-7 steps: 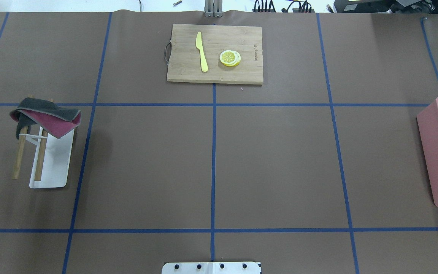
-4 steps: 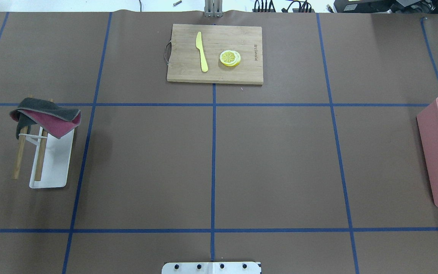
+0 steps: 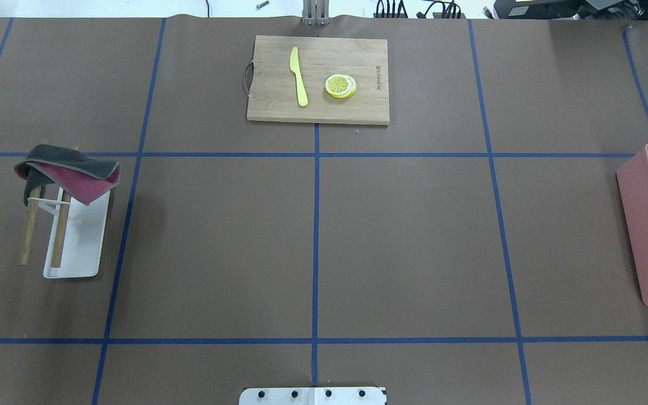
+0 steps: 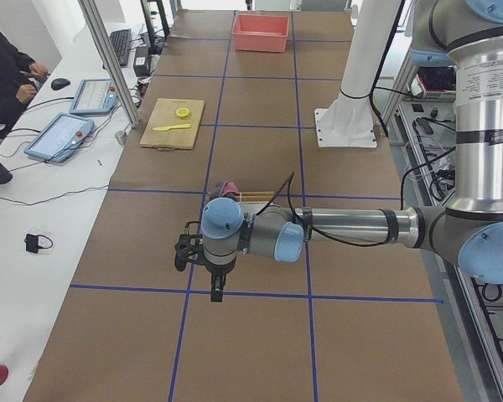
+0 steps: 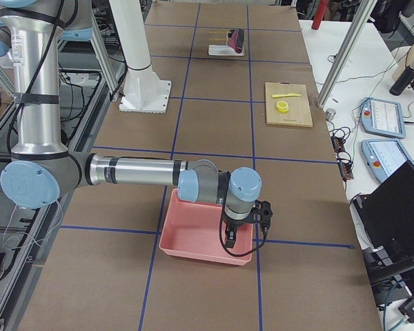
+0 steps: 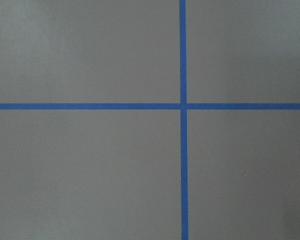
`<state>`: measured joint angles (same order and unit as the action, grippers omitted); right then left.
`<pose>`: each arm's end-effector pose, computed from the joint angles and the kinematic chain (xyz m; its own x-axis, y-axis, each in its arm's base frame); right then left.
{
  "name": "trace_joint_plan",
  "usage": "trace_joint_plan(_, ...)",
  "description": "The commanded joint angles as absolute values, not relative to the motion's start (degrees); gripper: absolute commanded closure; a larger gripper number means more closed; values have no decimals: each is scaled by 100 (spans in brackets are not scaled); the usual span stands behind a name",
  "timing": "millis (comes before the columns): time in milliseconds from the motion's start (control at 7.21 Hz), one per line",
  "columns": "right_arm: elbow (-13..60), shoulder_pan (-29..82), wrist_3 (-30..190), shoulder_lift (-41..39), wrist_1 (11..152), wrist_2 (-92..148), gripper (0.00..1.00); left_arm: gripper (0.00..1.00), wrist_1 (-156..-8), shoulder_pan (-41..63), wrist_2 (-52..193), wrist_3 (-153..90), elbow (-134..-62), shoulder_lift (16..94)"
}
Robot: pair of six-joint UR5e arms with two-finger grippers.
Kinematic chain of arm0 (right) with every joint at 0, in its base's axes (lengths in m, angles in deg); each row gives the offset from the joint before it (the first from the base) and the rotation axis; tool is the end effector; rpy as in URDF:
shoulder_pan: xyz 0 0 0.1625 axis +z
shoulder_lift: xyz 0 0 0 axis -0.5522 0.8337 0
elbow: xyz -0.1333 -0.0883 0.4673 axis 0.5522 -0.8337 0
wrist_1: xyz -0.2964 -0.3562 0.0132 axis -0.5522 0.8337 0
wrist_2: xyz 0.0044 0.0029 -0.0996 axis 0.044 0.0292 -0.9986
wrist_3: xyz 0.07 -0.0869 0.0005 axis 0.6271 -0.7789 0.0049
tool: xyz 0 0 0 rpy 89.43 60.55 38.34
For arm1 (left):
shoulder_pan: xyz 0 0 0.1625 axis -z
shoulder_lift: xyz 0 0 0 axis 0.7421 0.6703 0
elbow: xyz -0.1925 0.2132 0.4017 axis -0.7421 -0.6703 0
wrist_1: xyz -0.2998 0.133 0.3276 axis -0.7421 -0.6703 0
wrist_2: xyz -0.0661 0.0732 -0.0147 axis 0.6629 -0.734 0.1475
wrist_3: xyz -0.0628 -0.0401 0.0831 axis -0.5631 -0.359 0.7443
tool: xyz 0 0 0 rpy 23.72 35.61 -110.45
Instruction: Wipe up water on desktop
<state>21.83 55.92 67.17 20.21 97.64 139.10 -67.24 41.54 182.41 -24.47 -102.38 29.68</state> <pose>0.0510 -0.5286 0.7426 0.7216 0.0917 0.6862 -0.0356 0.9948 -0.0956 -0.0515 -0.5069 0.7174 0.7174 -0.0001 -0.6967 0.0902 0.9916 0.0927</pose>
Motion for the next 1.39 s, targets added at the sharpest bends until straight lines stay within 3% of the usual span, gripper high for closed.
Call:
trace_joint_plan(0,2183,5595,6717,2029,9746,13918,0,2,-6746,4156,18241,-2447,-10242,2968)
trace_joint_plan(833,2156,5569,6708,2047,9720,13822,0,2,-6720,4156,18250,-2447,-10294,3047)
trace_joint_plan(1249,2191,5569,6717,2012,9711,13926,0,2,-6720,4034,18285,-2586,-10531,3485)
